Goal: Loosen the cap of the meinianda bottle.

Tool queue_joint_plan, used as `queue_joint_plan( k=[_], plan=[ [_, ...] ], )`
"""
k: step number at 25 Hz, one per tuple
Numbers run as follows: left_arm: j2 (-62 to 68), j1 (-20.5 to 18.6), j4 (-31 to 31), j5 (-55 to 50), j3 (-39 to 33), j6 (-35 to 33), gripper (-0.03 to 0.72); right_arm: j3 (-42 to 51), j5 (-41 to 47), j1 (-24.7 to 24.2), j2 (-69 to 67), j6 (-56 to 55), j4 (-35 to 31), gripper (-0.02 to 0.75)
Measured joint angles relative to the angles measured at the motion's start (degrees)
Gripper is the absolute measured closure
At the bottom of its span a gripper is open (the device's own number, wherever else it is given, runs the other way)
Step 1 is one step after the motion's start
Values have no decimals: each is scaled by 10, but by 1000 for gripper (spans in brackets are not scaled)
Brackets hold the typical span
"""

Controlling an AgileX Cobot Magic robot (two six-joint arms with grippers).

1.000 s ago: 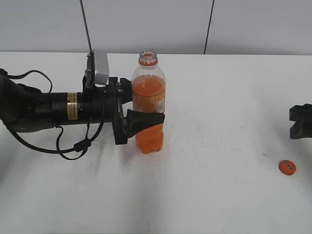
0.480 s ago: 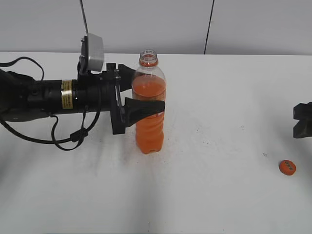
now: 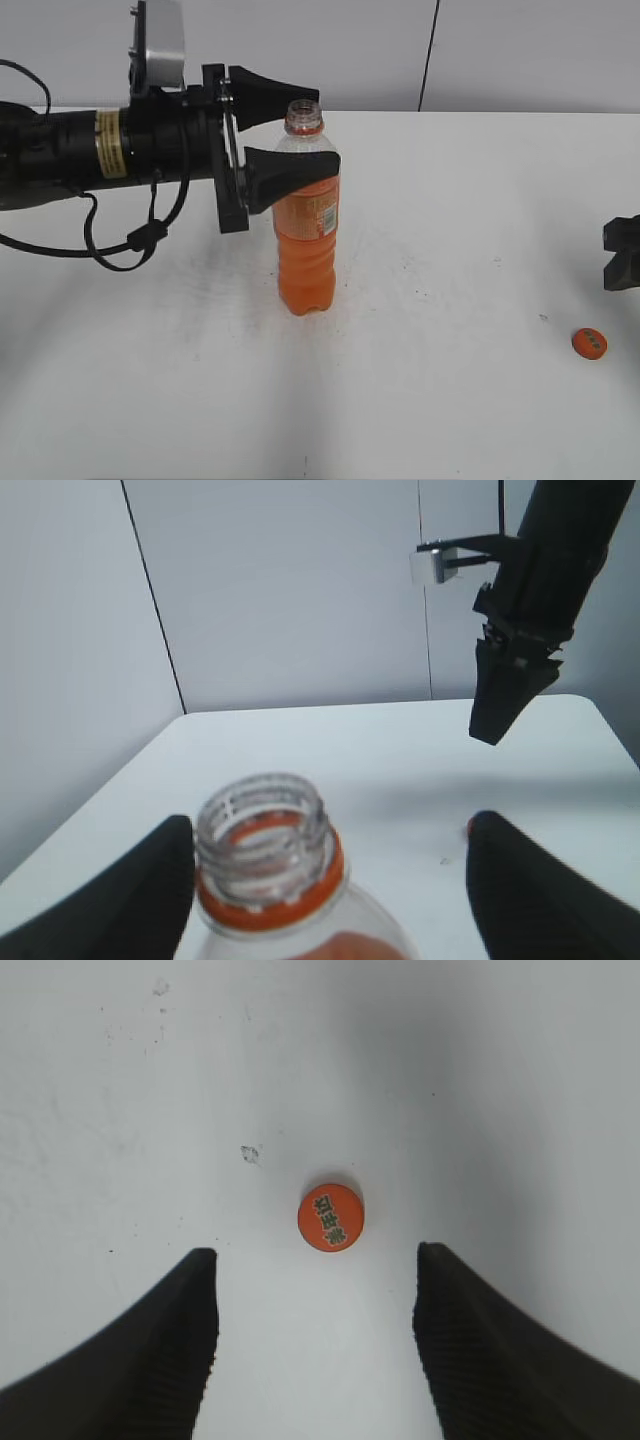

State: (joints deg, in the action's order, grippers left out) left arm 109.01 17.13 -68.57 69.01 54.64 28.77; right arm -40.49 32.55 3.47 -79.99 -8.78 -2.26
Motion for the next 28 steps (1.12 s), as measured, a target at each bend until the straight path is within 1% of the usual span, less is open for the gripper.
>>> queue_joint_plan(
  k=[6,10,13,16,18,20,22,25,26,27,28],
  plan=[
    [-43,0,11,1,0,0,178,0,3,0,7,0,-2,275],
    [-94,0,15,-3,0,8,178,-8,6,0,28,0,-2,275],
    [-148,0,19,-55,0,30,178,-19,9,0,50,0,-2,275],
    [-211,0,19,-153,0,49,178,-27,14,0,74,0,-2,275],
    [-258,0,22,-253,0,68,178,-29,23,0,89,0,-2,275],
    [-296,1,44,-379,0,88,178,-29,25,0,104,0,-2,275],
    [-322,2,108,-558,0,100,178,-30,32,0,118,1,-2,275],
    [-329,-1,176,-826,4,105,178,-31,48,0,136,5,-2,275],
    [-328,-1,195,-898,4,104,178,-32,55,0,141,8,-2,275],
    [-327,-1,215,-944,4,97,178,-32,63,0,144,12,-2,275],
    [-327,-1,248,-984,4,77,178,-32,72,0,147,17,-2,275]
  ],
)
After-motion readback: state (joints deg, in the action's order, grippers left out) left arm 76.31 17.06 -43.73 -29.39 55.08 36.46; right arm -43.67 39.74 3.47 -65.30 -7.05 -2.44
